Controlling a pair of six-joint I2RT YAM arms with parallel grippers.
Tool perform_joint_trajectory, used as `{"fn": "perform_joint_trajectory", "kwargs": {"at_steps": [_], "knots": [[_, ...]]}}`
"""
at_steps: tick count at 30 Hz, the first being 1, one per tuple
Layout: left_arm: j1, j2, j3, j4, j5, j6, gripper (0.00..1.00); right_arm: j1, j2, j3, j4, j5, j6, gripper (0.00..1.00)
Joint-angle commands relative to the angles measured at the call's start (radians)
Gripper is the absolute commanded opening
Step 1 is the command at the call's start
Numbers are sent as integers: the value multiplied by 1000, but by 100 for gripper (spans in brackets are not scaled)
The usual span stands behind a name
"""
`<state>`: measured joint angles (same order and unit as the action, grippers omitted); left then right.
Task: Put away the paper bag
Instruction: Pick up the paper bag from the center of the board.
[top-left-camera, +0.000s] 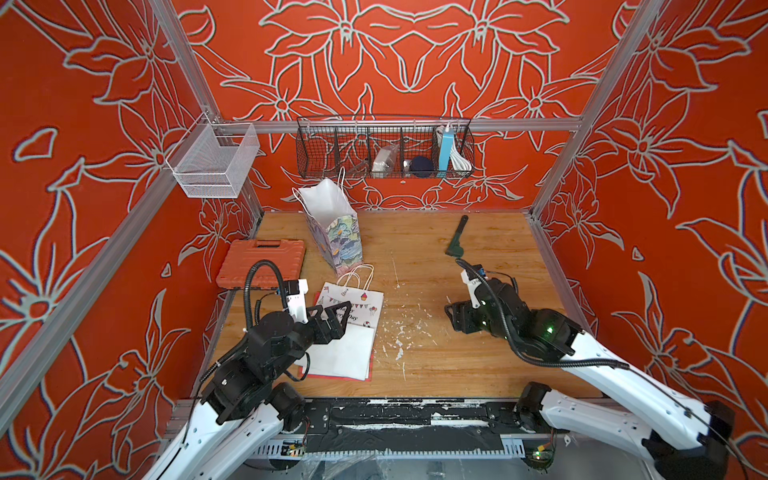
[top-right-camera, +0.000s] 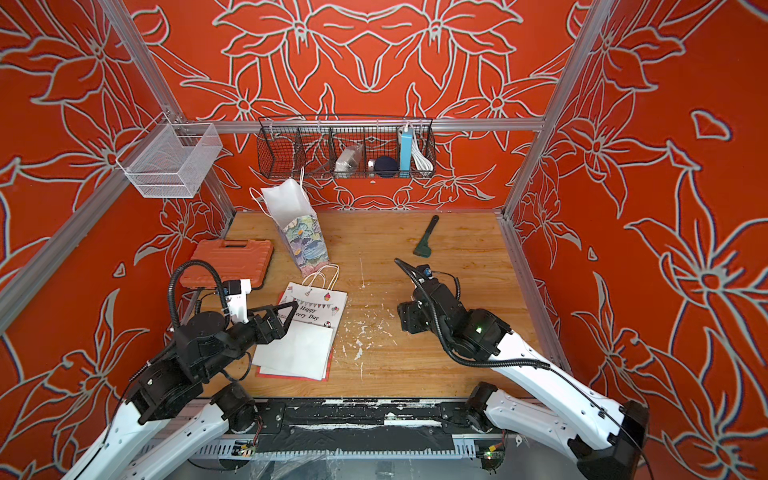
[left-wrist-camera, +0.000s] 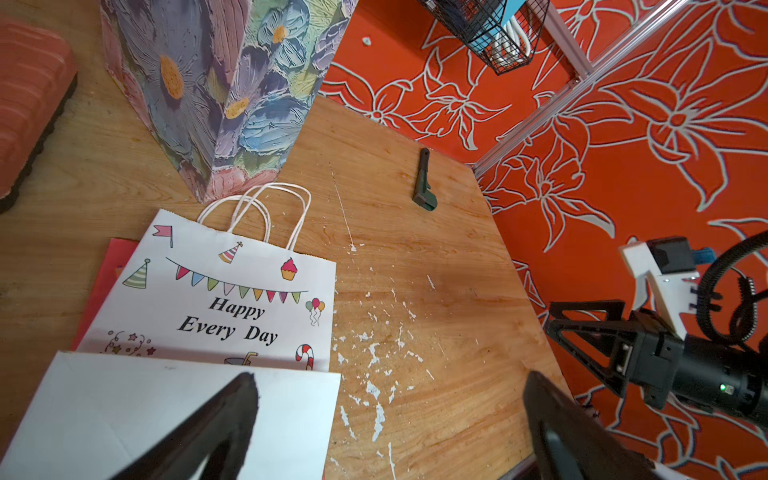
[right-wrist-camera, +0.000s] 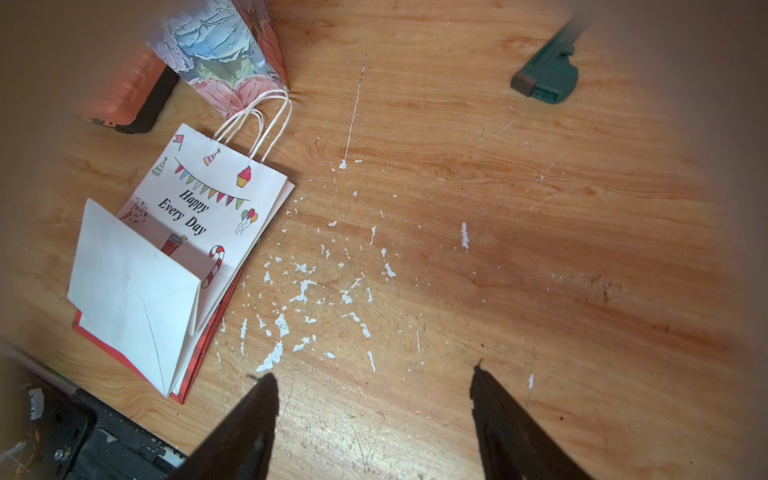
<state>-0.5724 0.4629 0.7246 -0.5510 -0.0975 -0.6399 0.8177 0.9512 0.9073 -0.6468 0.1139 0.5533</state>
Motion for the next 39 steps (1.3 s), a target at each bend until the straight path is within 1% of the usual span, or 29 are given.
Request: {"fn": "perform_joint_trajectory", "kwargs": {"at_steps": [1,4,7,9,11,13,14,17,20,23,28,32,33,36,38,39], "knots": [[33,82,47,44,-34,59,99,-31,64,51,102,-154,-79,75],[123,182,118,40,10,95,99,-44,148,91,142,-194,-112,75],[271,280,200,35,93,99,99,-55,229,147,176,-224,-141,75],[348,342,254,52,130,128,99,-58,272,180,191,-219,-159,75],[397,412,319,52,162,167,99,-59,294,183,212,-214,-162,75],[439,499,413,12,173,178,99,-59,302,177,231,-214,-158,75],[456,567,473,-22,166,178,99,-60,302,172,240,-214,-159,75],[471,737,673,-161,113,183,99,-60,290,153,257,-206,-163,75],[471,890,853,-287,85,190,99,-61,259,130,262,-195,-172,76],[471,1001,969,-346,29,182,99,-60,217,99,269,-179,-173,76],[470,1101,1046,-361,-27,148,99,-60,152,52,276,-156,-192,76],[471,1148,1060,-353,-85,143,98,-62,133,43,281,-155,-197,76],[470,1165,1069,-353,-94,148,96,-62,133,44,279,-160,-197,76],[471,1226,1130,-376,-126,150,87,-62,129,56,256,-172,-204,76],[470,1259,1167,-383,-153,154,85,-62,122,57,241,-176,-211,76],[471,1270,1180,-383,-168,158,81,-62,117,55,238,-177,-213,76]]}}
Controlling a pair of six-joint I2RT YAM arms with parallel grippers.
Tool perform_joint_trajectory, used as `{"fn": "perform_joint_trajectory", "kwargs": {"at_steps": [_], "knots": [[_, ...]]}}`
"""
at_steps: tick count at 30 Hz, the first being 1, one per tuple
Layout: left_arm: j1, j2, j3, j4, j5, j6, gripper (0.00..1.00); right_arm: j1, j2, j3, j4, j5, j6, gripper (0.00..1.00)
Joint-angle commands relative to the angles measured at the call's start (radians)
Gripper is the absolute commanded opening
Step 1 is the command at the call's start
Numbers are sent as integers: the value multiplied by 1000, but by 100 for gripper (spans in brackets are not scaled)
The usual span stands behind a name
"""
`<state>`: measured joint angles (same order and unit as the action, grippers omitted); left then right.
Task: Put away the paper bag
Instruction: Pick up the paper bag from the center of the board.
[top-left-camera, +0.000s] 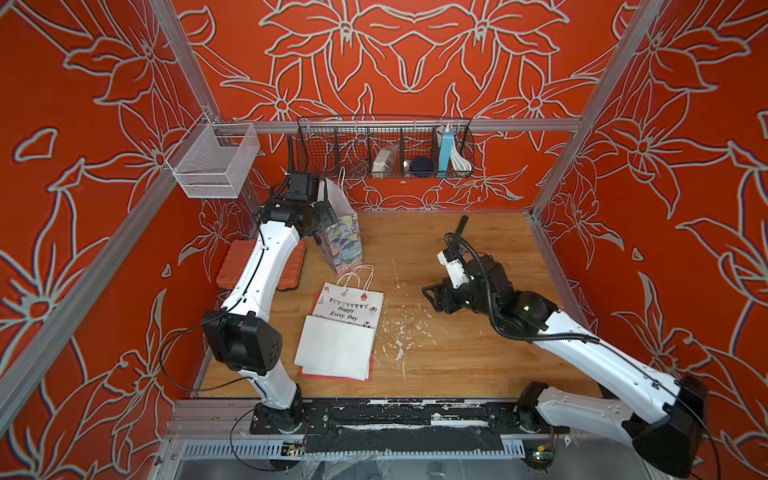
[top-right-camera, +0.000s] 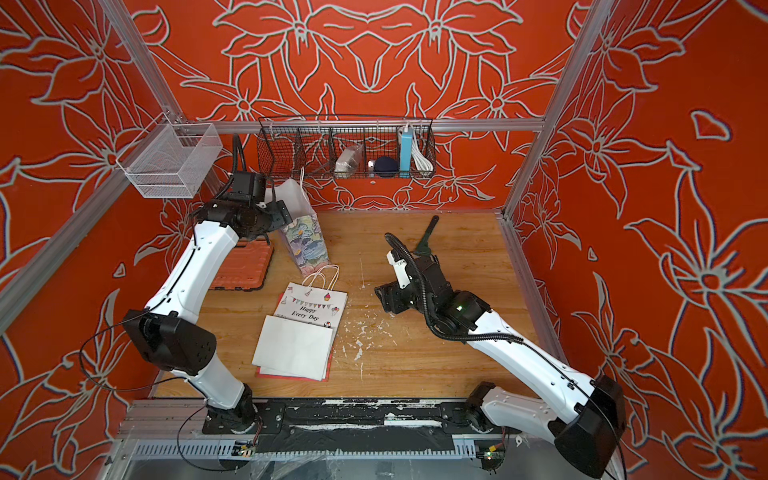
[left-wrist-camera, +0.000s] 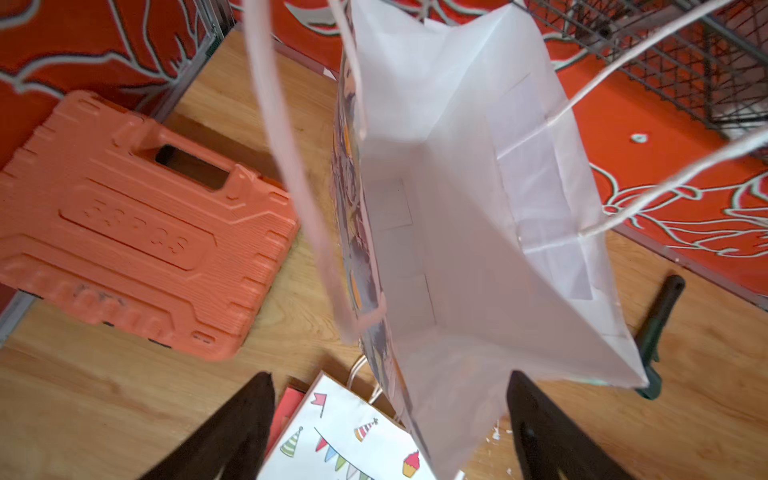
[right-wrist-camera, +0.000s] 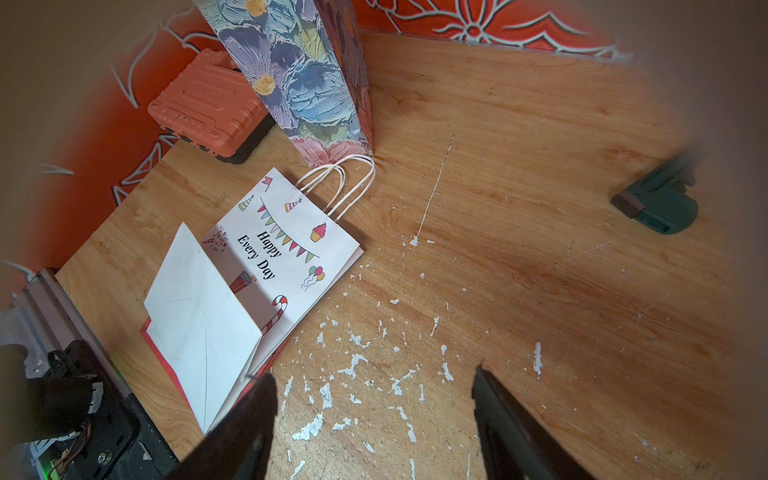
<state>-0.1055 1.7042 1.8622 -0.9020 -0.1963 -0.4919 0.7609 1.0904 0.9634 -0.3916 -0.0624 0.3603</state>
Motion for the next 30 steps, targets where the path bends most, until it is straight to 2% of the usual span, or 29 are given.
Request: {"fn": "perform_joint_trajectory", "kwargs": {"at_steps": [1,6,12,17,20,24,30], "knots": [[4,41,55,-30,-87,14,78,-5,-27,-5,-18,1,-21,76],[4,83,73,0,-113,33,68,-6,-41,-22,-19,10,-23,76],[4,112,62,34,-132,9,49,-5,-54,-57,-17,0,-19,76],[4,127,60,63,-114,-18,31,-5,-63,-83,-22,7,-18,76],[-2,118,49,96,-91,-8,25,-6,-65,-87,-21,8,-33,76],[-2,106,34,118,-85,-23,11,-6,-66,-73,-42,15,-46,76],[-3,105,35,118,-57,-37,1,-5,-112,-83,-70,26,-41,76]]}}
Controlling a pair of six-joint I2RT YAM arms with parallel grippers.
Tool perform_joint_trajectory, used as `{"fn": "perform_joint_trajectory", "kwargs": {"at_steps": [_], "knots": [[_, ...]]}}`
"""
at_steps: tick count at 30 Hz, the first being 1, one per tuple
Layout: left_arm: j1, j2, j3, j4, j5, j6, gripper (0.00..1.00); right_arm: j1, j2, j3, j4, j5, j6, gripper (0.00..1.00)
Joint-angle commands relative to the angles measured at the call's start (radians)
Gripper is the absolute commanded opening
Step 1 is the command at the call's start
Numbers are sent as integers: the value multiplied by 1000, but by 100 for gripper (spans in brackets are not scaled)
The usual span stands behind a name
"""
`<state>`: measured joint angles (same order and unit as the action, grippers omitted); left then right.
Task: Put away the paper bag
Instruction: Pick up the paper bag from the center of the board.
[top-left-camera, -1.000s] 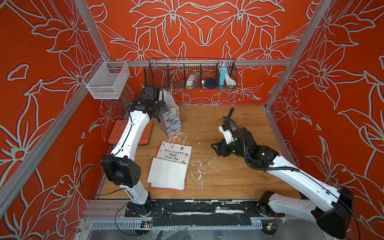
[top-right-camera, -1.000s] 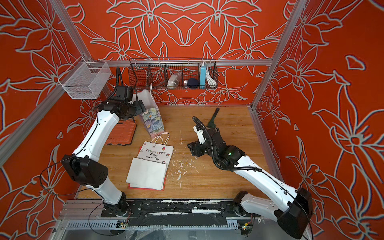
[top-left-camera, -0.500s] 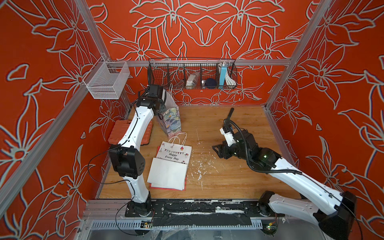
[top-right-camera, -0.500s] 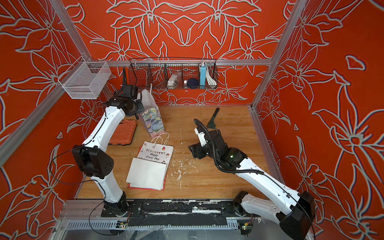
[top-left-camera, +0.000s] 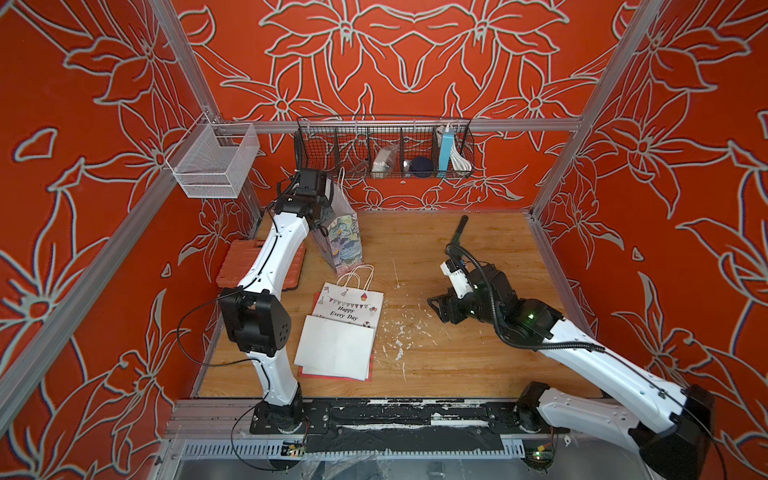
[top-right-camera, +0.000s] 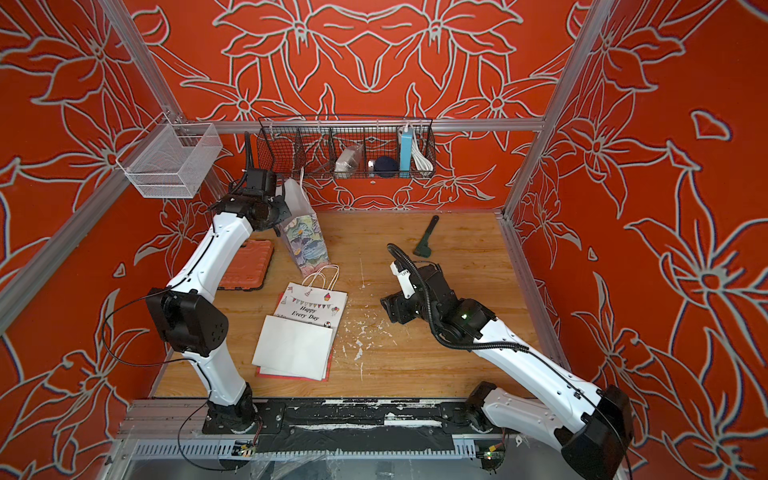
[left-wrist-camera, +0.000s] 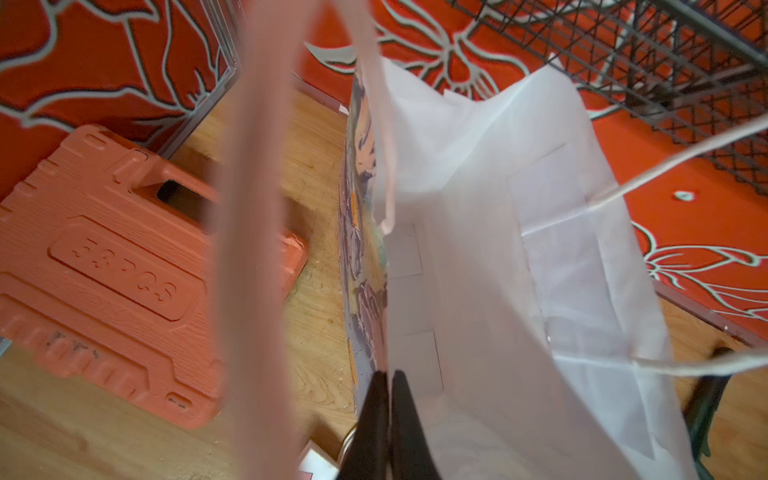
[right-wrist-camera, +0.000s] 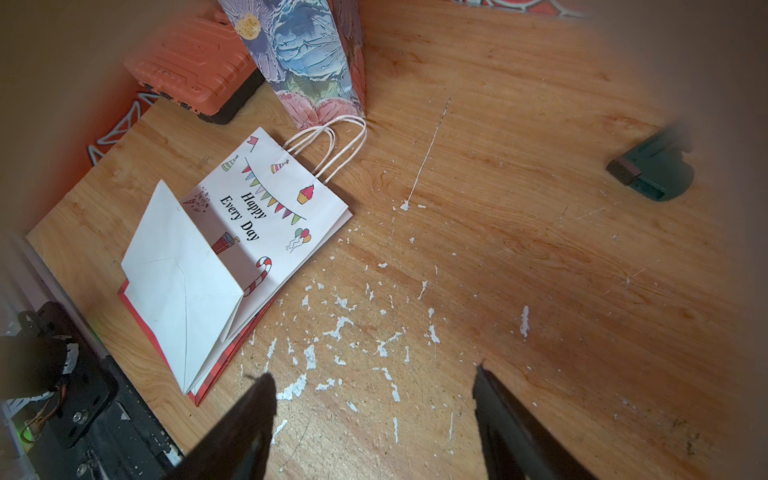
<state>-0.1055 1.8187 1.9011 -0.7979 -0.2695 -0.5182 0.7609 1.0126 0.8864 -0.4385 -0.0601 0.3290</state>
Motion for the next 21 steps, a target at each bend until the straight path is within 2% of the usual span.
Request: {"fn": "perform_joint_trajectory", "kwargs": {"at_steps": [1,9,13,21], "knots": [[-3,-13,-2,14,23,-14,0,-5,-47,-10,-28,26,-10,76],[-4,-113,-51,110,108,3,0,-5,-127,-1,-84,12,-4,76],[-4,-197,-145,250,228,-27,0,-5,-177,0,-123,12,-4,76],[-11,-277,-174,255,320,-105,0,-7,-270,8,-197,43,5,76]]}}
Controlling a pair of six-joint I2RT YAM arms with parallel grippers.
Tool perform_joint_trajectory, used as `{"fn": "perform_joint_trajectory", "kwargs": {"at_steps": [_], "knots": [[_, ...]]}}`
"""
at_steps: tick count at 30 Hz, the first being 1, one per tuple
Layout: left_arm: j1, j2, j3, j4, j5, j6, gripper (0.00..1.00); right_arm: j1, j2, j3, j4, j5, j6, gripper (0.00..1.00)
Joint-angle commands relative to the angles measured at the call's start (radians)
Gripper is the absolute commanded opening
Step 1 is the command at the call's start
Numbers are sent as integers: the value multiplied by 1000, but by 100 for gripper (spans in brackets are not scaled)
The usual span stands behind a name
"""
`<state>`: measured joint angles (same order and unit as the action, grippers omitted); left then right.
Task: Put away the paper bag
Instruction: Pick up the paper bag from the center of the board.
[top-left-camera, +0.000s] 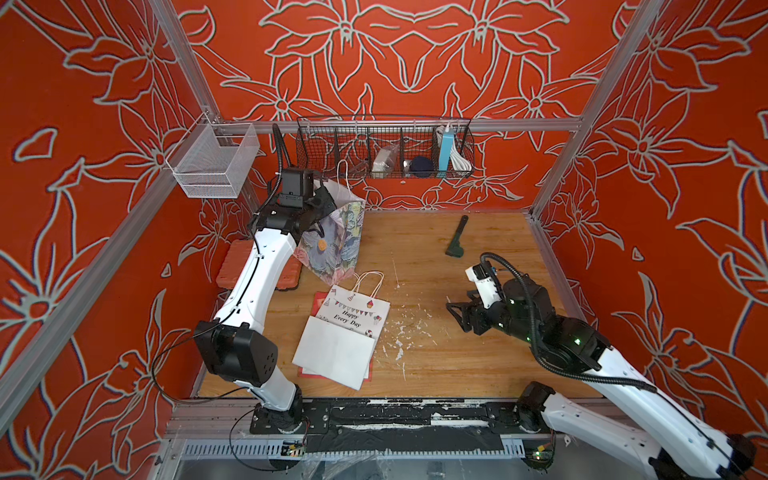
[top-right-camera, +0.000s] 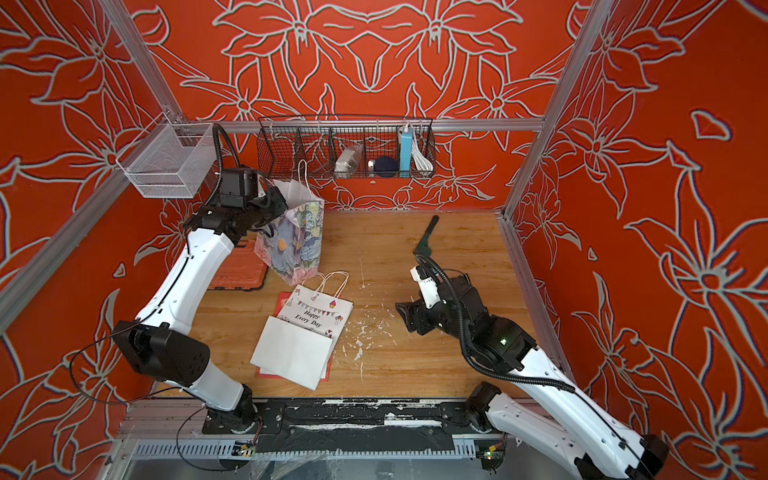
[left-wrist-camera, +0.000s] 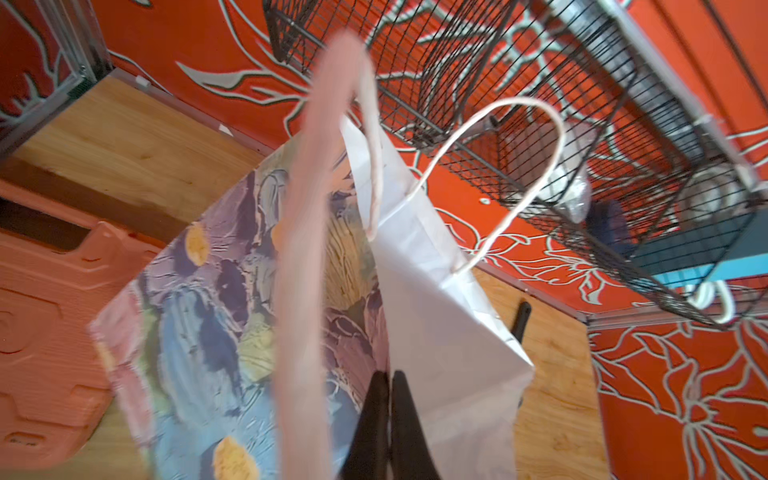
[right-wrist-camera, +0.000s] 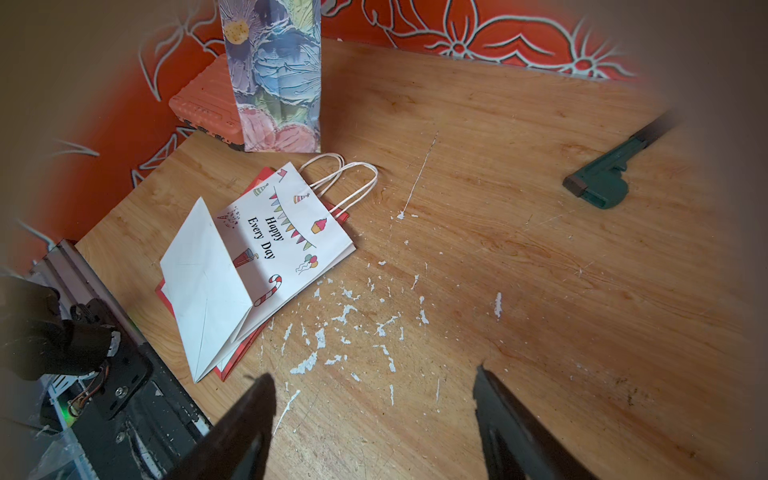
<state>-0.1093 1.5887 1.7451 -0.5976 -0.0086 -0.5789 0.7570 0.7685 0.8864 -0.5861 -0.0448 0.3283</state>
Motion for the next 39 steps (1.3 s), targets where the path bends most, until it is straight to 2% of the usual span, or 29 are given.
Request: {"fn": "perform_joint_trajectory", "kwargs": {"at_steps": [1,7,12,20,24,29,34,39], "knots": [[-15,-66,-38,61,65,-55,0,-3,-37,12,-61,38,6,76],[-40,-129,-143,51,45,-111,0,-2,-91,28,-122,77,7,76],[-39,-126,-166,-63,-61,-156,0,-3,-115,31,-150,92,15,76],[-63,-164,-190,16,84,-155,0,-2,-124,34,-161,99,13,76],[-100,-202,-185,21,105,-173,0,-4,-123,43,-174,93,1,76],[-204,-289,-308,106,85,-305,0,-3,-128,79,-233,88,-22,76],[-378,-352,-415,171,-57,-432,0,-3,-155,92,-283,66,-51,76],[-558,-348,-471,214,-233,-540,0,-3,-170,48,-253,41,-60,76]]}}
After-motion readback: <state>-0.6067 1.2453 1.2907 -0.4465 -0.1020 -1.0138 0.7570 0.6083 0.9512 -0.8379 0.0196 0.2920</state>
